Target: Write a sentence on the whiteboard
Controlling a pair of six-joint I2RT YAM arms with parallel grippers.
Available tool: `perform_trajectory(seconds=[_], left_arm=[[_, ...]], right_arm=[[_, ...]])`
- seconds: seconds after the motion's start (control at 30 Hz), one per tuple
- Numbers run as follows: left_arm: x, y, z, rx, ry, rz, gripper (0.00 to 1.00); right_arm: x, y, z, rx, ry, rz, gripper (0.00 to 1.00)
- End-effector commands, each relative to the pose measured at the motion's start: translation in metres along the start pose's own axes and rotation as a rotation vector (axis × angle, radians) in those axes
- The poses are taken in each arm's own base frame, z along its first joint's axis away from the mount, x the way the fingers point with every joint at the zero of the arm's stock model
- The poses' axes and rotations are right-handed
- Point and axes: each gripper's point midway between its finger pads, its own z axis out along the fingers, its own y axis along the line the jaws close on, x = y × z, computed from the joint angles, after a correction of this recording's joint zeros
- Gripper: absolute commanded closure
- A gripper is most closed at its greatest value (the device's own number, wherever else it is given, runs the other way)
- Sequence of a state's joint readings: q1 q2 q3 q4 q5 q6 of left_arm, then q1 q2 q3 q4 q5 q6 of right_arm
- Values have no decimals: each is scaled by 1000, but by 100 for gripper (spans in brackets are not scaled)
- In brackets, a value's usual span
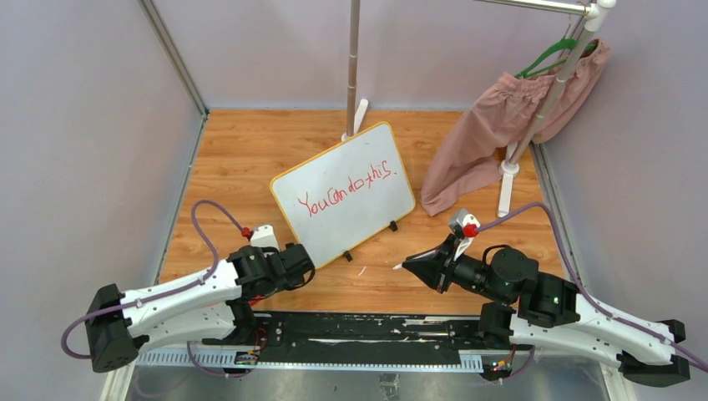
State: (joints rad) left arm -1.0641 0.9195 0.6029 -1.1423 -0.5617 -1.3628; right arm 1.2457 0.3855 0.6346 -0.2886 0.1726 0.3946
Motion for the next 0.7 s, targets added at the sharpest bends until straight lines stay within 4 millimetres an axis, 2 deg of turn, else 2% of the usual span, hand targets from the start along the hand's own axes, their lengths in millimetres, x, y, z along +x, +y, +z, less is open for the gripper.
perform_trajectory(seconds=[0.0, 0.13, 0.33, 0.5, 0.6, 0.67], left_arm=[[2, 22, 6, -60, 15, -95, 0], [-2, 29, 11, -112, 25, -143, 0], [1, 33, 16, -205, 70, -117, 0], [14, 30, 15, -130, 98, -290, 5], [14, 28, 11, -64, 100, -307, 11], [30, 26, 13, -74, 175, -281, 13]], right_arm=[[-2, 4, -1, -29, 0, -42, 100], [0, 5, 1, -35, 9, -62, 100], [-1, 5, -3, -46, 8, -88, 100], [-3, 2, -9, -40, -5, -89, 100], [-2, 2, -10, -39, 0, -92, 100], [-3, 0, -11, -29, 2, -102, 100]])
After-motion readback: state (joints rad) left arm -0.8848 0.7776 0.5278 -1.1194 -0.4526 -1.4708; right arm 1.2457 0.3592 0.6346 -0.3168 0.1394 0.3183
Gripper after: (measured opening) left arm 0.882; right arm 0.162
